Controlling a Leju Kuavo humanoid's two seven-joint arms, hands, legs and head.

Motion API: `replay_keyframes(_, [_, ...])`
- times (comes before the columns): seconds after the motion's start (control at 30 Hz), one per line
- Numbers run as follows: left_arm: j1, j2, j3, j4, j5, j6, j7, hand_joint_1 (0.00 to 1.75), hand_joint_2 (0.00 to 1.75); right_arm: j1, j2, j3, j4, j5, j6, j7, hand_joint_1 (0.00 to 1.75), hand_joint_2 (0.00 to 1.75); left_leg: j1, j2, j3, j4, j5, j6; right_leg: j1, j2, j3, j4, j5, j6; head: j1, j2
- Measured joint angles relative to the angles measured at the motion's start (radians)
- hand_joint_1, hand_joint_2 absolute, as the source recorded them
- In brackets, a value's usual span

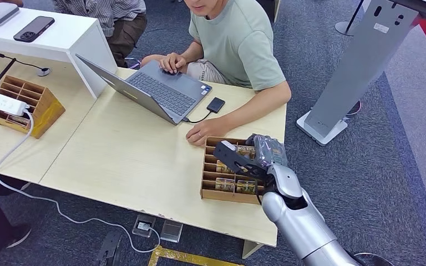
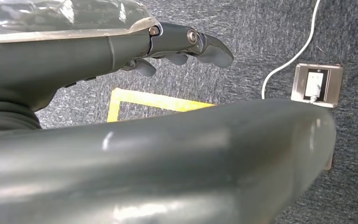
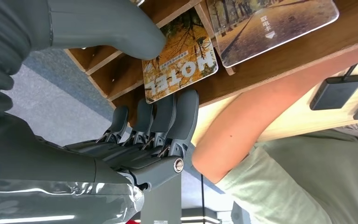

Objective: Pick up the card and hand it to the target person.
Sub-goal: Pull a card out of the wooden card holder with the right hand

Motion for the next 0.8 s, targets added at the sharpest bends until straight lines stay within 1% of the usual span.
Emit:
replay_keyframes(0.27, [0.000, 0.000, -0.002, 0.000, 0.002, 0.003, 0.001, 0.00, 0.00, -0.008, 0.007, 0.000, 0.018, 0.002, 0.000, -0.001, 0.88, 1.75, 0.000, 0.000, 0.000, 0.000, 0.000, 0.000, 0.000, 0.000, 0.000, 0.000, 0.000, 0.000, 0.000, 0.000])
replay_keyframes(0.33, [0.000, 0.000, -0.002, 0.000, 0.002, 0.005, 0.002, 0.00, 0.00, -0.009, 0.008, 0.001, 0.021, 0.003, 0.000, -0.001, 0.91, 1.75, 0.000, 0.000, 0.000, 0.000, 0.000, 0.000, 0.000, 0.000, 0.000, 0.000, 0.000, 0.000, 0.000, 0.000])
replay_keyframes(0.37, [0.000, 0.000, -0.002, 0.000, 0.002, 0.006, 0.003, 0.00, 0.00, -0.010, 0.009, 0.001, 0.023, 0.004, 0.000, -0.001, 0.96, 1.75, 0.000, 0.000, 0.000, 0.000, 0.000, 0.000, 0.000, 0.000, 0.000, 0.000, 0.000, 0.000, 0.000, 0.000])
replay_keyframes(0.47, [0.000, 0.000, -0.003, 0.000, 0.002, 0.007, 0.003, 0.00, 0.00, -0.010, 0.010, 0.001, 0.028, 0.004, 0.000, 0.000, 1.25, 1.75, 0.000, 0.000, 0.000, 0.000, 0.000, -0.001, 0.000, 0.000, 0.000, 0.000, 0.000, 0.000, 0.000, 0.000])
replay_keyframes(0.5, [0.000, 0.000, -0.003, 0.000, 0.003, 0.007, 0.003, 0.00, 0.00, -0.011, 0.010, 0.001, 0.030, 0.004, 0.000, 0.000, 1.32, 1.75, 0.000, 0.000, 0.000, 0.000, 0.000, -0.001, 0.000, 0.000, 0.000, 0.000, 0.000, 0.000, 0.000, 0.000])
replay_keyframes(0.53, [0.000, 0.000, -0.004, 0.000, 0.003, 0.008, 0.003, 0.00, 0.00, -0.011, 0.010, 0.001, 0.031, 0.005, 0.000, 0.001, 1.34, 1.75, 0.000, 0.000, 0.000, 0.000, 0.000, -0.001, 0.000, 0.000, 0.000, 0.000, 0.000, 0.000, 0.000, 0.000])
replay_keyframes(0.6, [0.000, 0.000, -0.008, 0.000, 0.004, 0.008, 0.003, 0.00, 0.00, -0.012, 0.010, 0.001, 0.033, 0.005, 0.000, 0.002, 1.36, 1.75, 0.000, 0.000, 0.000, 0.000, 0.000, -0.001, 0.000, 0.000, 0.000, 0.000, 0.000, 0.000, 0.000, 0.000])
replay_keyframes(0.8, [0.000, -0.001, -0.014, 0.000, 0.009, 0.008, 0.002, 0.00, 0.00, -0.015, 0.010, 0.001, 0.038, 0.005, 0.000, 0.003, 1.33, 1.75, 0.000, 0.000, 0.000, 0.000, 0.000, -0.001, 0.000, 0.000, 0.000, 0.000, 0.000, 0.000, 0.000, 0.000])
